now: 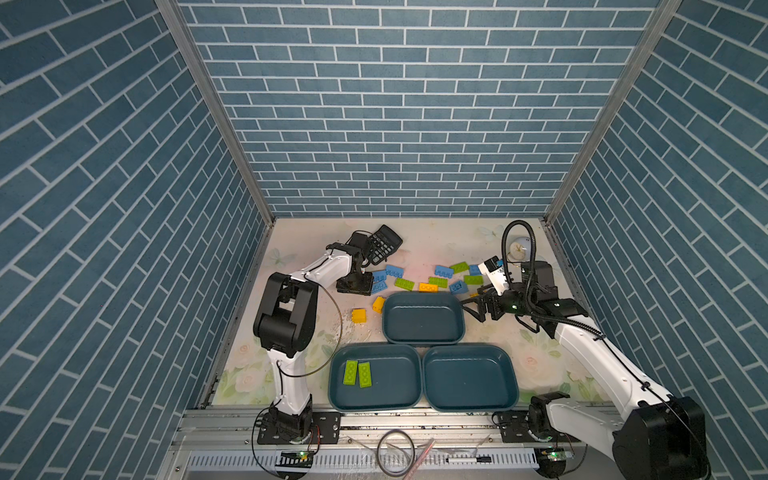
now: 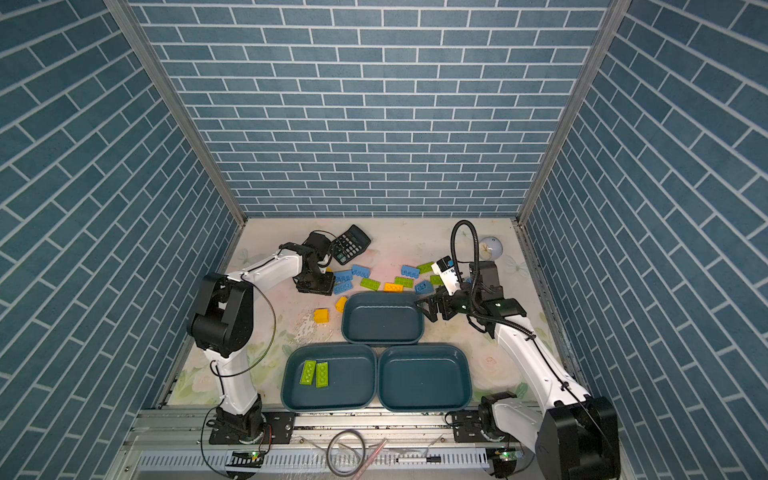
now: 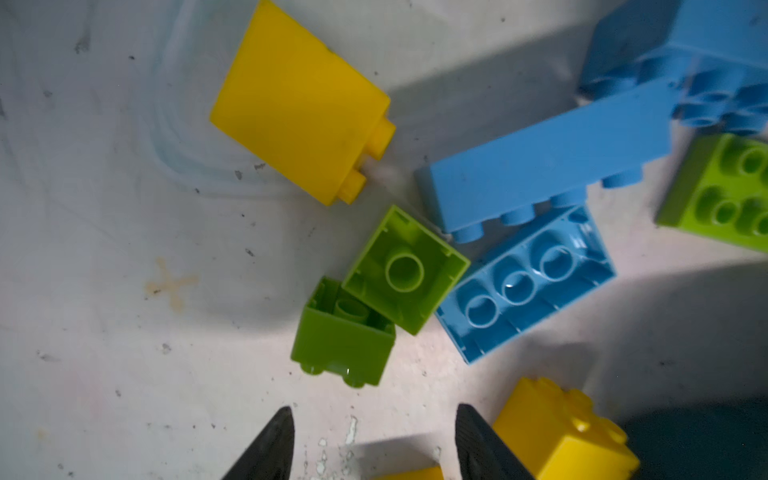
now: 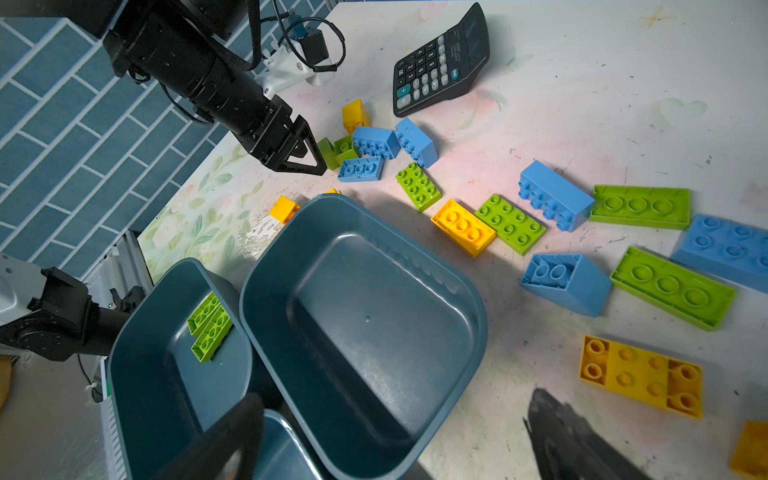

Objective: Sort the legos into containers by color
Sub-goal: 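Return the left gripper to the pile and grasp a third green brick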

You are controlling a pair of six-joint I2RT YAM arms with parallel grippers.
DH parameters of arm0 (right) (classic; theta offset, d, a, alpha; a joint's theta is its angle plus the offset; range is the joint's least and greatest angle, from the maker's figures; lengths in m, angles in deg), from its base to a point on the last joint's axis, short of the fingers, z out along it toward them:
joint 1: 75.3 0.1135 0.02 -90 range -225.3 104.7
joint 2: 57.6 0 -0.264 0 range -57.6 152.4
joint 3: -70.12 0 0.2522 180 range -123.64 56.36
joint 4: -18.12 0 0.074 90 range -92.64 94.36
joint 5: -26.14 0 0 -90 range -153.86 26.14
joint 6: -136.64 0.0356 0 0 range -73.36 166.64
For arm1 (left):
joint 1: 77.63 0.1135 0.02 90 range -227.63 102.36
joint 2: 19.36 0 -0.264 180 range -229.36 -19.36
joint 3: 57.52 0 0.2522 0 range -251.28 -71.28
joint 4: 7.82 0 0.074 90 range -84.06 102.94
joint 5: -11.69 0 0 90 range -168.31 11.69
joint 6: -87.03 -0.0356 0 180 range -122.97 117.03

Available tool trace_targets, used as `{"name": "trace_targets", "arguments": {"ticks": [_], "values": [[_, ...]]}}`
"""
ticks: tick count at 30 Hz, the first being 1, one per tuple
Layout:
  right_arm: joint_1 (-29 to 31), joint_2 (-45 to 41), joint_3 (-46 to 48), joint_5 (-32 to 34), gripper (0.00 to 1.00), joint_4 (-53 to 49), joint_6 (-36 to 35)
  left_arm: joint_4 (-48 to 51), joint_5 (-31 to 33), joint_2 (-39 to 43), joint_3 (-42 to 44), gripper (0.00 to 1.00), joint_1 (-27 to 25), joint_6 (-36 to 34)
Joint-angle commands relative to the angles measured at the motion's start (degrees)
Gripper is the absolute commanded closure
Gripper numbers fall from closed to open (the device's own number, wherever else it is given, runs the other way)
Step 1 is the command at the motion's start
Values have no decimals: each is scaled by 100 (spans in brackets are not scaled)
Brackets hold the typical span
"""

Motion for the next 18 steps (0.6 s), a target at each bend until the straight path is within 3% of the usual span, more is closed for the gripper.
{"name": "trace_targets", "arguments": {"ticks": [1, 11, 18], "values": [[-17, -15, -131, 71, 1, -112, -234, 37, 117, -162, -177, 36, 184, -278], [-18, 15, -128, 68, 1, -125, -222, 0, 150, -685, -557, 35, 379, -668], [-22, 2, -111, 75, 1, -150, -204, -44, -10, -817, -573, 48, 446, -811]]}}
